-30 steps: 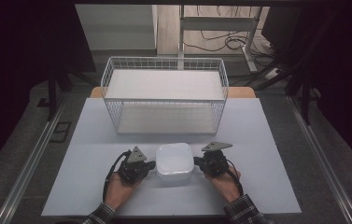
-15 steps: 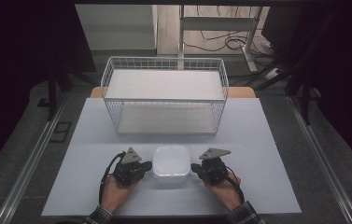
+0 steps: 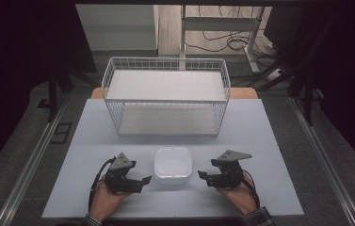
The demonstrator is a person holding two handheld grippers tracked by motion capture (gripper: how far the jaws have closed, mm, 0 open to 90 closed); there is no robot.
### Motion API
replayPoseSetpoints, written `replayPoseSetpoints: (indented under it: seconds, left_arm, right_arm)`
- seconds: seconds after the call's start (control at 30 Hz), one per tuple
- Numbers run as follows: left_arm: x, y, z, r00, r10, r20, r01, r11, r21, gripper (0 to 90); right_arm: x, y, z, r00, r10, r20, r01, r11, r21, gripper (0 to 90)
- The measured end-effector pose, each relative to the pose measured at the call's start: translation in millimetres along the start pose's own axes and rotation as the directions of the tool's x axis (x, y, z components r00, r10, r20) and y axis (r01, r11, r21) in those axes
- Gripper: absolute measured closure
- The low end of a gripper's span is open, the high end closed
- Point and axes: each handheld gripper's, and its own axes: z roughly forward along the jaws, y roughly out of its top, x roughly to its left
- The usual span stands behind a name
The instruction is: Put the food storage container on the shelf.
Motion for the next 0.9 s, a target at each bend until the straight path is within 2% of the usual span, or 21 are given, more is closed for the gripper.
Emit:
replayPoseSetpoints:
  seconds: [0.23,0.37,0.4,0.5,0.53,0.7,0.8,0.83,0.9]
  left_arm:
    - [-7.4,13.7,-1.4,0.9996,0.028,0.000,-0.028,0.9996,-0.006,14.6]
    - [-9.4,21.4,-1.8,0.9994,0.033,0.006,-0.033,0.9993,-0.020,14.7]
    - [-9.8,26.0,-1.0,0.9992,0.032,0.023,-0.031,0.9991,-0.030,15.3]
    - [-9.7,30.4,0.8,0.9989,0.033,0.032,-0.032,0.9989,-0.036,16.5]
    - [-9.3,32.7,2.1,0.9987,0.035,0.038,-0.033,0.9987,-0.039,16.5]
    - [-8.6,44.4,11.6,0.9980,0.056,0.028,-0.056,0.9981,-0.027,16.0]
    - [-8.2,49.4,25.5,0.9976,0.064,0.027,-0.064,0.9979,-0.006,15.0]
    - [-7.7,49.0,29.3,0.9975,0.062,0.033,-0.062,0.9981,-0.002,14.9]
    - [-5.2,47.1,34.7,0.9976,0.029,0.063,-0.028,0.9996,-0.006,13.0]
  right_arm:
    - [4.9,8.3,0.3,0.9999,0.015,-0.007,-0.015,0.9991,0.041,29.9]
    - [7.1,17.1,-0.8,0.9992,0.016,-0.035,-0.015,0.9994,0.032,29.7]
    - [8.2,19.3,-0.7,0.9988,0.018,-0.045,-0.016,0.9995,0.028,29.2]
    - [10.1,23.9,0.3,0.9980,0.015,-0.062,-0.013,0.9997,0.018,28.5]
    - [11.7,28.3,2.6,0.9969,0.012,-0.078,-0.012,0.9999,0.012,27.8]
    - [17.0,40.2,13.0,0.9963,-0.005,-0.086,0.006,0.9999,0.013,25.0]
    - [19.2,46.7,21.7,0.9964,-0.010,-0.084,0.012,0.9998,0.017,23.8]
    - [19.4,48.1,24.5,0.9963,-0.011,-0.085,0.013,0.9997,0.022,23.1]
    - [19.3,49.3,30.1,0.9959,-0.006,-0.090,0.009,0.9994,0.033,21.2]
